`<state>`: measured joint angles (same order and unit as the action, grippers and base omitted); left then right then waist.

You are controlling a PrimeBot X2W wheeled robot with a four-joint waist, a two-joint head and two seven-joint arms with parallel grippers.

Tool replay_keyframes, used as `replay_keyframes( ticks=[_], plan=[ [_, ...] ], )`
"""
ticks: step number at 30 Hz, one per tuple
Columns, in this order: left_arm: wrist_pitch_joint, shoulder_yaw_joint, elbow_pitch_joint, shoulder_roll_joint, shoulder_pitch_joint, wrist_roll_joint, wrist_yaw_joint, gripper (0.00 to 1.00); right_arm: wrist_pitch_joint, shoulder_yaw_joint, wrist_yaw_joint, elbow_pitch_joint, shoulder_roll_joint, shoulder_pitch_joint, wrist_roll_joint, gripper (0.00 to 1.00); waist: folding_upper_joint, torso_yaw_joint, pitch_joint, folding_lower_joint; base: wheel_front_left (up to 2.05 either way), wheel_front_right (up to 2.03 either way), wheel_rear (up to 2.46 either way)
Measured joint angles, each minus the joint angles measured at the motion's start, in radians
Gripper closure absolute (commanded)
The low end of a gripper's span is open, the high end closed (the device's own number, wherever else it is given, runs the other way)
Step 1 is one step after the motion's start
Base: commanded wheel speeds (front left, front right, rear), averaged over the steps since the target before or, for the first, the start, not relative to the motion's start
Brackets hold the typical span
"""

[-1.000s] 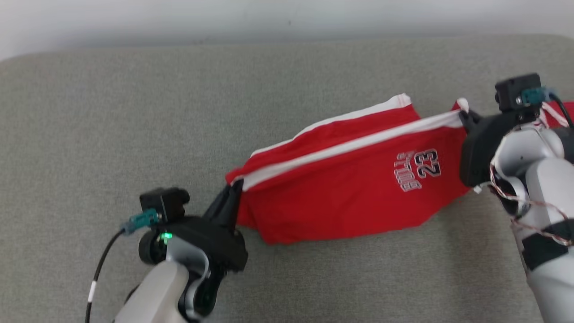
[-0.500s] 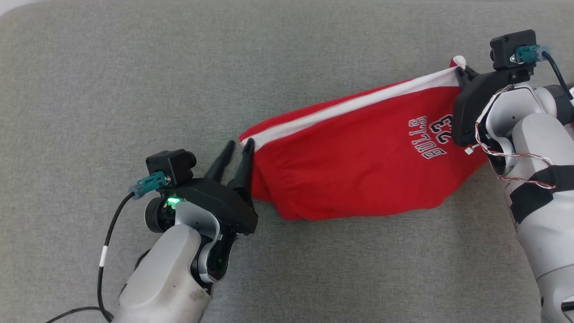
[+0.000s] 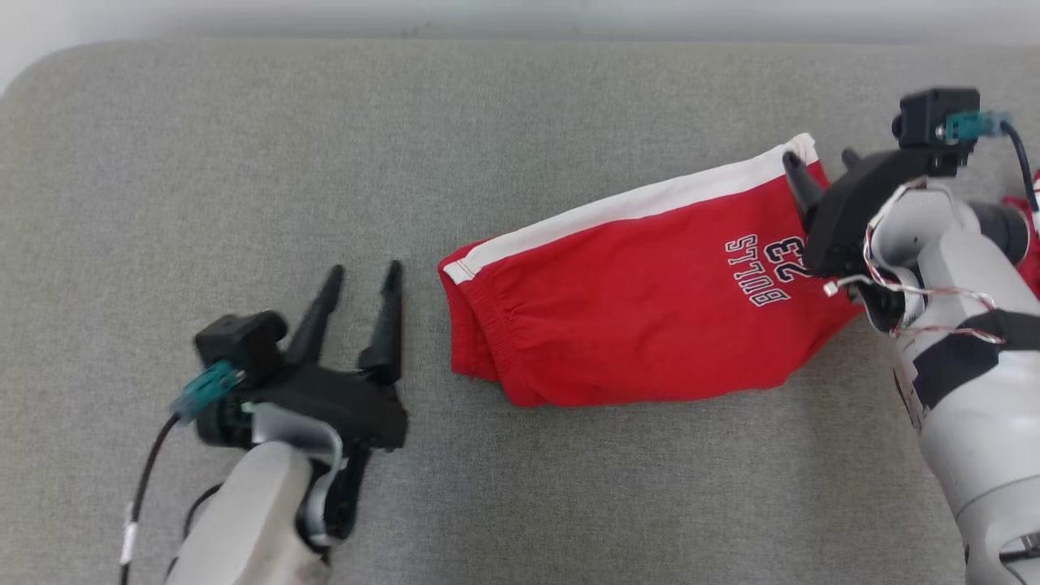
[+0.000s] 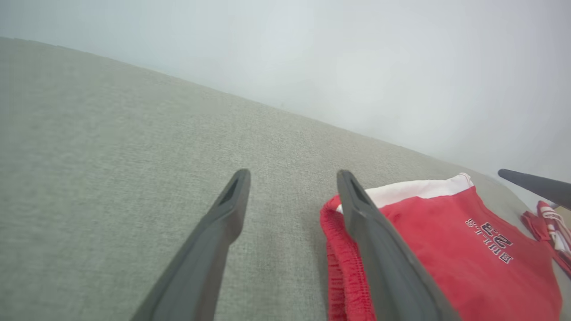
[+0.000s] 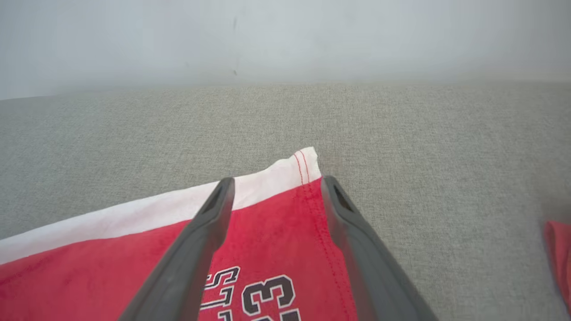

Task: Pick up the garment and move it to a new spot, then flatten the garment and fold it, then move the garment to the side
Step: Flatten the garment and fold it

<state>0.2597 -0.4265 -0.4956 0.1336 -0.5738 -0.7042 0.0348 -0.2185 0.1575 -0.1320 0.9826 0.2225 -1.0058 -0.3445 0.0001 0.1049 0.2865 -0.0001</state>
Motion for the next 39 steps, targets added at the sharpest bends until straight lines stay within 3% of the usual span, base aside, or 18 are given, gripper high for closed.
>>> replay_keyframes(
  ticks=[6, 13, 23, 33, 34, 35, 36, 39],
  plan=[
    [0.003, 0.139, 0.178, 0.024, 0.170, 0.187, -0.010, 0.00, -0.038, 0.006, 0.000, 0.015, 0.036, 0.068, -0.072, 0.00, -0.0001, -0.012, -0.047, -0.0001, 0.00, 0.00, 0.00],
    [0.003, 0.281, 0.301, 0.005, 0.347, 0.340, -0.047, 0.00, -0.041, -0.022, 0.000, 0.044, 0.060, 0.103, -0.112, 0.00, -0.0002, -0.007, -0.061, -0.0001, 0.00, 0.00, 0.00],
    [0.003, 0.391, 0.331, -0.049, 0.466, 0.433, -0.115, 0.00, -0.012, -0.086, 0.000, 0.158, 0.065, 0.088, -0.120, 0.00, -0.0001, 0.040, -0.031, 0.0000, 0.00, 0.00, 0.00],
    [0.003, 0.425, 0.343, -0.070, 0.488, 0.461, -0.133, 0.00, 0.013, -0.096, 0.000, 0.240, 0.064, 0.068, -0.081, 0.00, -0.0002, 0.076, -0.014, 0.0000, 0.00, 0.00, 0.00],
    [0.003, 0.426, 0.343, -0.072, 0.491, 0.463, -0.137, 0.00, 0.005, -0.095, 0.002, 0.244, 0.063, 0.065, -0.076, 0.20, -0.0002, 0.078, -0.012, 0.0000, 0.00, 0.00, 0.00],
    [0.003, 0.427, 0.343, -0.074, 0.493, 0.465, -0.140, 0.00, -0.002, -0.093, 0.003, 0.247, 0.063, 0.062, -0.076, 0.72, -0.0002, 0.080, -0.010, 0.0000, 0.00, 0.00, 0.00],
    [0.003, 0.430, 0.342, -0.075, 0.494, 0.465, -0.141, 0.00, -0.002, -0.091, 0.003, 0.250, 0.062, 0.059, -0.072, 1.00, -0.0002, 0.081, -0.007, -0.0001, 0.00, 0.00, 0.00],
    [0.003, 0.434, 0.339, -0.077, 0.494, 0.467, -0.144, 0.00, -0.016, -0.078, 0.003, 0.255, 0.058, 0.050, -0.059, 1.00, -0.0002, 0.085, -0.003, 0.0000, 0.00, 0.00, 0.00]
  ],
)
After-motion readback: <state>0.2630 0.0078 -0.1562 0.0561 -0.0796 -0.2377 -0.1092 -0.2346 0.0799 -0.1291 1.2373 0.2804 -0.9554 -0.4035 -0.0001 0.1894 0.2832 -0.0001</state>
